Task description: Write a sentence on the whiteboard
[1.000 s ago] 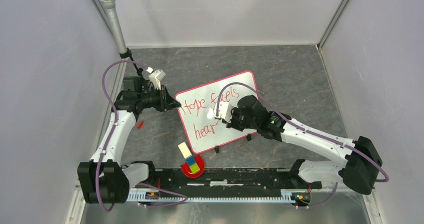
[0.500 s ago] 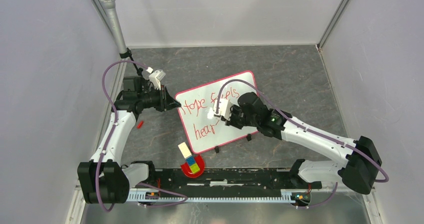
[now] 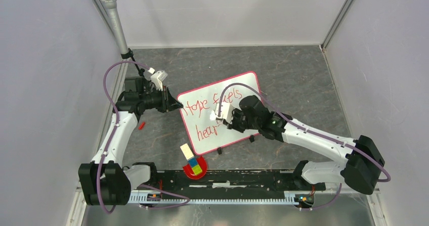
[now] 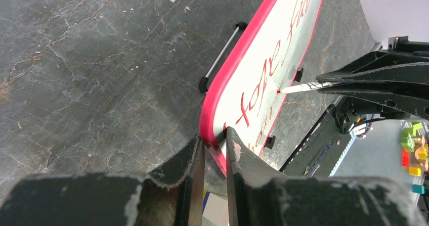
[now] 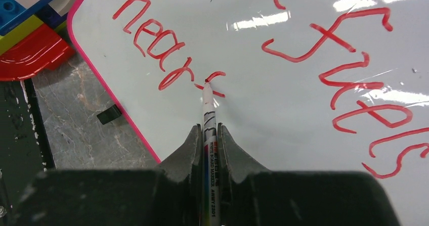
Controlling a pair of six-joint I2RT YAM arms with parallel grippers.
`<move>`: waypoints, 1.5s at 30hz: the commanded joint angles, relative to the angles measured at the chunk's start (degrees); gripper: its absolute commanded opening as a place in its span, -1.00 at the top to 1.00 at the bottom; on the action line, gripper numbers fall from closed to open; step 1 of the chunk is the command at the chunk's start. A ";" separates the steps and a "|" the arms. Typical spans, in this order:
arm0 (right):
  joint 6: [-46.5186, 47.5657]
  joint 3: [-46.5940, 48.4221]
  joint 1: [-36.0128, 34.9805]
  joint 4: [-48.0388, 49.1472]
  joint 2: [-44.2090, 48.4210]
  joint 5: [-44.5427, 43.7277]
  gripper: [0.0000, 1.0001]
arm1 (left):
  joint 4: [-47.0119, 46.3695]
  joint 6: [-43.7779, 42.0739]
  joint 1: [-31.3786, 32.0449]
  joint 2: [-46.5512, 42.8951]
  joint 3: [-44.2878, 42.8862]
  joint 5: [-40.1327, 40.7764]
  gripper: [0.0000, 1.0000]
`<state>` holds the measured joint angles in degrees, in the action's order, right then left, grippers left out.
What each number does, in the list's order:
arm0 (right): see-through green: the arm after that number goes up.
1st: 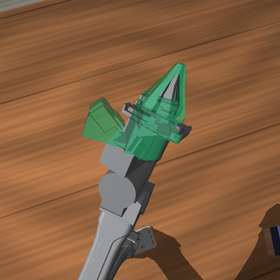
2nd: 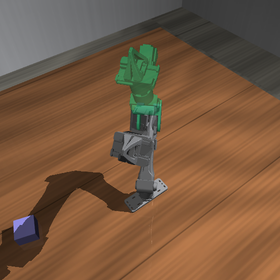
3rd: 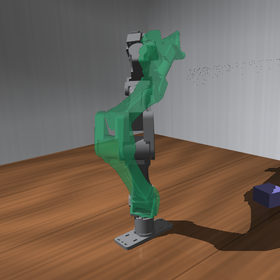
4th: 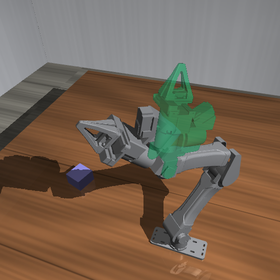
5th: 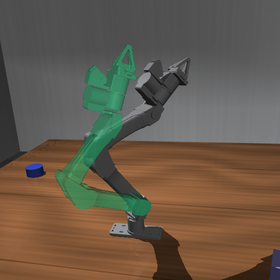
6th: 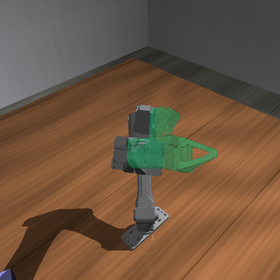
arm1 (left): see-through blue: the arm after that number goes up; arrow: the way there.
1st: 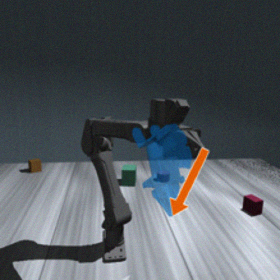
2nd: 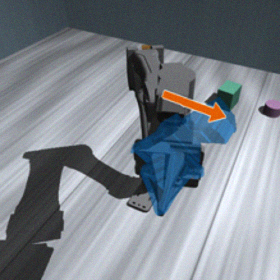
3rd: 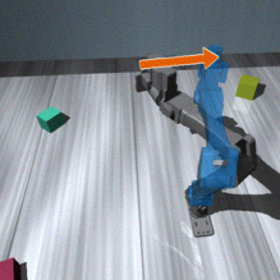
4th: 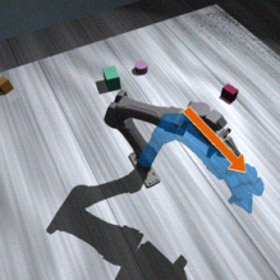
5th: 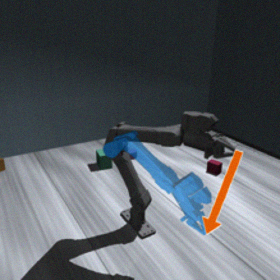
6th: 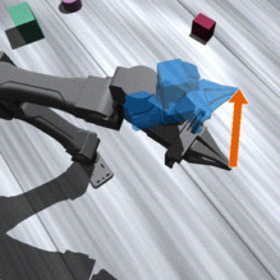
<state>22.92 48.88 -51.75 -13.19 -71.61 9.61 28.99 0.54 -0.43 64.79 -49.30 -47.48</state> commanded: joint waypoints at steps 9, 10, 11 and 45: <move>-1.30 -8.21 -0.05 1.57 3.39 0.54 1.00 | 1.73 -2.20 0.52 0.11 0.69 0.02 0.95; -1.13 -8.40 -0.02 1.58 3.48 0.41 1.00 | 1.68 -2.21 0.52 0.05 0.74 0.11 0.95; -0.96 -8.45 -0.07 1.50 3.57 0.23 1.00 | 1.68 -2.21 0.56 -0.02 0.78 0.11 0.95; -1.47 0.33 1.98 -2.72 5.59 -1.22 1.00 | 1.68 -2.43 0.51 1.03 0.52 -0.24 0.95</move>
<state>21.87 46.22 -50.09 -17.28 -66.28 8.75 28.99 0.54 -0.43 64.97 -49.30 -47.53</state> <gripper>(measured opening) 0.157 0.252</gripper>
